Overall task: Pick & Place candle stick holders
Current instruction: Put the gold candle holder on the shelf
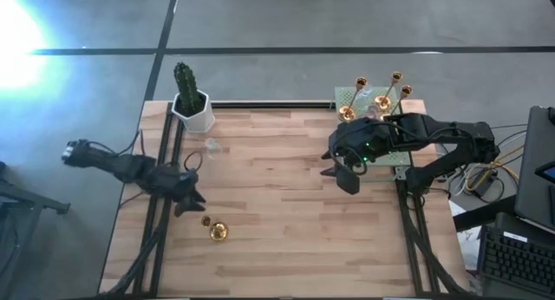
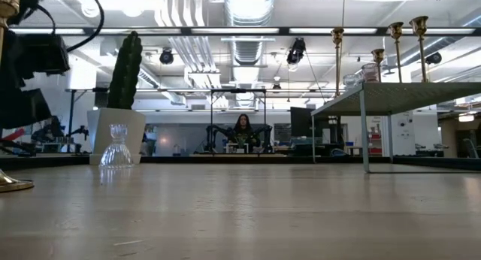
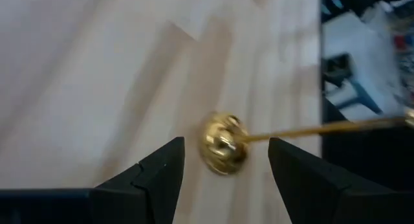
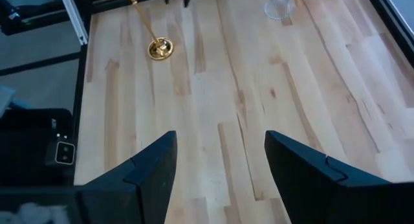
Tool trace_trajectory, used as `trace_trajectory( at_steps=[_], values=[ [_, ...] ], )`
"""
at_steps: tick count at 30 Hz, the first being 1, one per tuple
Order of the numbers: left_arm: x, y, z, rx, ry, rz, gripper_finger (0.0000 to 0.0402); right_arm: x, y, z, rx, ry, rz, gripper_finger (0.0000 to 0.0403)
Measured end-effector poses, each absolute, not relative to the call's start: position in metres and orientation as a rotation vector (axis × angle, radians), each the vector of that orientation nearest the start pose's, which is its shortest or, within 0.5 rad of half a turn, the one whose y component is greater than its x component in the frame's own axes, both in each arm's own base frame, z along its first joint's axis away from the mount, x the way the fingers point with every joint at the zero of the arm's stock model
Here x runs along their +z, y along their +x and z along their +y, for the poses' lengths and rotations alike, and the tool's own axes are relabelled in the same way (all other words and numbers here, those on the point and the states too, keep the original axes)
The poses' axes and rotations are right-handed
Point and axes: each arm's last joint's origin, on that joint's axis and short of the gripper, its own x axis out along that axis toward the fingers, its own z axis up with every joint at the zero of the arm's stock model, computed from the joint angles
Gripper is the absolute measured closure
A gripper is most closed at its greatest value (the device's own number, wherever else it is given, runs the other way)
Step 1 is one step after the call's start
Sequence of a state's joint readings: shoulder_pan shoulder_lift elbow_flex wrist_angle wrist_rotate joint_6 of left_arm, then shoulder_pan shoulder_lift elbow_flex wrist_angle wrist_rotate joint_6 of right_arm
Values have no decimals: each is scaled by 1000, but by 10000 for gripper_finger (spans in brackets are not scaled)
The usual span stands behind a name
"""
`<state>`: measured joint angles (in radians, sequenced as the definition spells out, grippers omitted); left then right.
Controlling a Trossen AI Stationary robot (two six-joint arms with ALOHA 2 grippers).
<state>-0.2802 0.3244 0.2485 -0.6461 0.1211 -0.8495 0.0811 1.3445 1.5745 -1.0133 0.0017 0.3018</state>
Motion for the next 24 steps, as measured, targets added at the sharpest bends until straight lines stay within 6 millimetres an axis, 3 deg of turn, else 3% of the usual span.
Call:
trace_trajectory(
  at_steps=[7, 11, 16, 24],
  values=[
    [167, 83, -47, -168, -797, 870, 173, 407, 253, 20, -47, 258, 787, 175],
    [173, 84, -57, -231, -787, 799, 173, 407, 253, 20, -75, 249, 780, 177],
    [179, 87, -70, -296, -685, 697, 173, 407, 254, 19, -112, 269, 767, 175],
    [169, 85, -86, -262, -518, 722, 172, 411, 257, 19, -141, 313, 713, 175]
  ],
)
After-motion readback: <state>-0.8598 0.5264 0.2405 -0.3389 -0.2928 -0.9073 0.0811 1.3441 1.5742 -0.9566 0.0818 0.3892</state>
